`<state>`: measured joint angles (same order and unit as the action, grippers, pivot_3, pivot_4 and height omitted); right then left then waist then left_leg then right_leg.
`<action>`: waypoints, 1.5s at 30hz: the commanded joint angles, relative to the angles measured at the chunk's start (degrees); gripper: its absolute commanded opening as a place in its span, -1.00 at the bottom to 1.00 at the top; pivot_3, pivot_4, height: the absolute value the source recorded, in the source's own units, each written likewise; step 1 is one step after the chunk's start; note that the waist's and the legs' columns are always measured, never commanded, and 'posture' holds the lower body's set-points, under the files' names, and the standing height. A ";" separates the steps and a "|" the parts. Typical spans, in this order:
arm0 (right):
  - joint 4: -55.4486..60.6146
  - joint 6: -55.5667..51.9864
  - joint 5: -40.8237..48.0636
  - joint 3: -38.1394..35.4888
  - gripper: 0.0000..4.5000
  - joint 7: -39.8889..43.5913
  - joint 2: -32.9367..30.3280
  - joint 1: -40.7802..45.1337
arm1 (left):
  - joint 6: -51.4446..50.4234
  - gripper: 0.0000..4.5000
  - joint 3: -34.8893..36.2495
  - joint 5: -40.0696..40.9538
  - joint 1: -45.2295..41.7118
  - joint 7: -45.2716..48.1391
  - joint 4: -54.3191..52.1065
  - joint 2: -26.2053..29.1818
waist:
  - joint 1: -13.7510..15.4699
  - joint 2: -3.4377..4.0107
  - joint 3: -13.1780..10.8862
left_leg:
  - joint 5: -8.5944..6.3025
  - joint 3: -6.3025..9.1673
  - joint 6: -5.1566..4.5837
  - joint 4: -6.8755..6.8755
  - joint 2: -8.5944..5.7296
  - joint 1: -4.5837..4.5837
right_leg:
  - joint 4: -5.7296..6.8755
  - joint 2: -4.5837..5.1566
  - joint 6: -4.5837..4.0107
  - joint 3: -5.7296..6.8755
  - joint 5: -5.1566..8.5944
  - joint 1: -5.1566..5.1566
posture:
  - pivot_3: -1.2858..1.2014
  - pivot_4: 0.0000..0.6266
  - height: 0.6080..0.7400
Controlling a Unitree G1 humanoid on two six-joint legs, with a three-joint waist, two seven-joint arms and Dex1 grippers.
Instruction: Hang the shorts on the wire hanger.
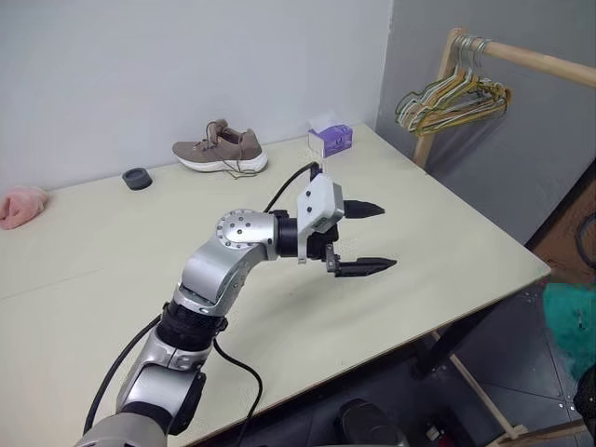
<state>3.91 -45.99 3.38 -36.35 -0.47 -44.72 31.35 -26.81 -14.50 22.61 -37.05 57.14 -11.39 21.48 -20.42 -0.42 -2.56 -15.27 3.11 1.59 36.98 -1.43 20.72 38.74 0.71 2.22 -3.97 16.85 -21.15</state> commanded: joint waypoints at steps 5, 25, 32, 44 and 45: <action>5.30 -3.83 1.34 -0.55 0.99 -2.20 3.31 0.42 | 0.57 1.00 1.39 0.01 1.00 -0.80 -2.10 1.84 | 0.38 -0.03 -0.02 | 0.00 -0.02 -0.01 0.02 0.00 0.00 | 0.00 0.00 0.04 -0.03 -0.02 0.00 | -0.23 -1.00 1.00; 35.91 -30.49 3.32 1.23 0.99 -9.33 27.37 -0.97 | 0.92 1.00 0.90 0.07 2.22 0.74 -1.73 4.15 | 1.93 0.01 0.01 | 0.00 0.03 -0.01 0.04 0.02 0.04 | 0.14 -0.01 0.05 -0.04 -0.04 -0.16 | -0.24 -1.00 1.00; 39.61 -21.89 3.11 17.14 0.99 -2.97 23.73 -6.78 | 0.90 1.00 3.09 -0.43 3.14 -0.31 -0.22 5.58 | 1.64 0.01 0.01 | -0.01 0.04 -0.02 0.04 0.02 0.02 | 0.13 -0.01 0.05 -0.03 -0.04 -0.24 | -0.23 -1.00 1.00; 22.79 10.09 6.94 36.40 0.99 15.46 27.46 -10.36 | -1.52 1.00 19.61 -16.46 9.32 -38.69 9.63 3.85 | 2.64 -0.41 -0.05 | -0.01 0.22 -0.03 0.04 0.09 -0.03 | 0.10 -0.04 0.11 0.07 -0.08 -0.25 | -0.13 -1.00 1.00; 20.44 11.89 7.86 36.89 0.99 17.80 27.61 -10.05 | -2.71 1.00 21.47 -16.86 10.69 -41.62 8.47 2.95 | 3.15 -0.47 -0.01 | -0.02 0.27 -0.03 0.04 0.09 0.03 | 0.09 0.11 0.10 0.12 -0.09 -0.28 | -0.12 -1.00 1.00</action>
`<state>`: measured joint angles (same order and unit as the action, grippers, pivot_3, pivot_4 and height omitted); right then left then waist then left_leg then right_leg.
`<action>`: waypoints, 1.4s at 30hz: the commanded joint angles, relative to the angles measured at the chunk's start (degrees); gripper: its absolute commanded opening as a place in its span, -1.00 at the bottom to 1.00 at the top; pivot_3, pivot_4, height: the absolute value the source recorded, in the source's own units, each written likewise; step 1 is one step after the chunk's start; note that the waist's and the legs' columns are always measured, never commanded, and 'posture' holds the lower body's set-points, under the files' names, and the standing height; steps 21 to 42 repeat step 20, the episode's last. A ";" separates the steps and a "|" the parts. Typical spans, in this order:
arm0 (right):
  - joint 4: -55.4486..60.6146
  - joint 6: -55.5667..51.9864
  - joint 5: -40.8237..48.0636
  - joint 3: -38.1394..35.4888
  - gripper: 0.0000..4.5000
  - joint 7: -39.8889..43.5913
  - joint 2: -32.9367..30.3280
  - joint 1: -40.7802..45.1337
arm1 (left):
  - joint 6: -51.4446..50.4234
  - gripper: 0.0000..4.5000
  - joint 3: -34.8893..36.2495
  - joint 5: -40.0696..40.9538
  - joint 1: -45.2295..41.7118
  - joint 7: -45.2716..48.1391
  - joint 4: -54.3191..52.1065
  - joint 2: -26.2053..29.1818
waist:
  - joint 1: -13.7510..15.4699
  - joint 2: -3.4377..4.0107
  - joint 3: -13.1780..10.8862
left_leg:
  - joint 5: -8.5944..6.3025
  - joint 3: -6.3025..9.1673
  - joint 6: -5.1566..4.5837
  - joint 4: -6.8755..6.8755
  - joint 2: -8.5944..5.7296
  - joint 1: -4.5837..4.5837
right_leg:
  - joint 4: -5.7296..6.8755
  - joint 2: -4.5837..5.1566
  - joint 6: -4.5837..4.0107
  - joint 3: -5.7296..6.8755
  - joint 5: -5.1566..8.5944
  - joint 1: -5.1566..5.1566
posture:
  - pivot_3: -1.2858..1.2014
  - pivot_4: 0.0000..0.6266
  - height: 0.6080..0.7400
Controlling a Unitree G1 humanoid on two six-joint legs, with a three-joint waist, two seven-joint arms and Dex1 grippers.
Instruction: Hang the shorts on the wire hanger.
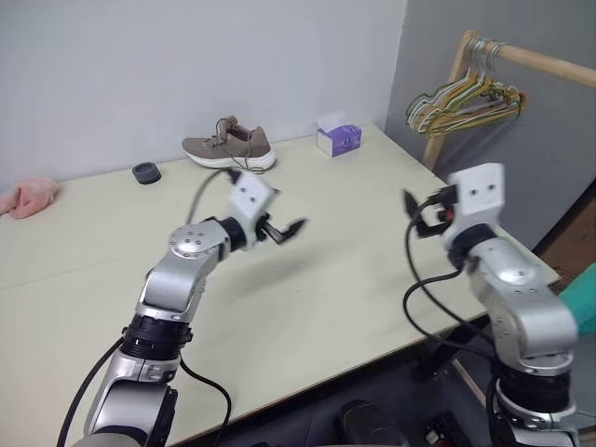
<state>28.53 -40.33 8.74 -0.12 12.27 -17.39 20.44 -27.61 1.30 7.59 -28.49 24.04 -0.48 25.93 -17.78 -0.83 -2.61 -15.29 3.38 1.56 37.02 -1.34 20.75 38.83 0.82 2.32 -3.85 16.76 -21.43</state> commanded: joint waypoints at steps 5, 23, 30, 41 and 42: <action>-19.05 19.34 0.64 5.46 0.99 12.40 0.47 2.46 | -3.03 1.00 11.11 -4.05 13.57 -15.29 -9.11 -2.61 | 3.72 -0.22 0.10 | -0.03 0.13 0.01 0.00 -0.09 0.02 | 0.02 0.28 -0.21 0.18 -0.16 0.01 | -0.06 -1.00 1.00; -41.82 31.27 0.33 6.79 0.99 18.04 5.88 6.63 | -0.30 1.00 18.88 1.69 21.91 -15.93 -13.20 -5.68 | 16.09 -0.45 0.11 | 0.06 0.81 0.15 0.05 -0.07 0.02 | 0.08 0.26 -0.71 1.20 -0.40 0.12 | 0.12 -0.89 1.00; -41.82 31.27 0.33 6.79 0.99 18.04 5.88 6.63 | -0.30 1.00 18.88 1.69 21.91 -15.93 -13.20 -5.68 | 16.09 -0.45 0.11 | 0.06 0.81 0.15 0.05 -0.07 0.02 | 0.08 0.26 -0.71 1.20 -0.40 0.12 | 0.12 -0.89 1.00; -41.82 31.27 0.33 6.79 0.99 18.04 5.88 6.63 | -0.30 1.00 18.88 1.69 21.91 -15.93 -13.20 -5.68 | 16.09 -0.45 0.11 | 0.06 0.81 0.15 0.05 -0.07 0.02 | 0.08 0.26 -0.71 1.20 -0.40 0.12 | 0.12 -0.89 1.00; -41.82 31.27 0.33 6.79 0.99 18.04 5.88 6.63 | -0.30 1.00 18.88 1.69 21.91 -15.93 -13.20 -5.68 | 16.09 -0.45 0.11 | 0.06 0.81 0.15 0.05 -0.07 0.02 | 0.08 0.26 -0.71 1.20 -0.40 0.12 | 0.12 -0.89 1.00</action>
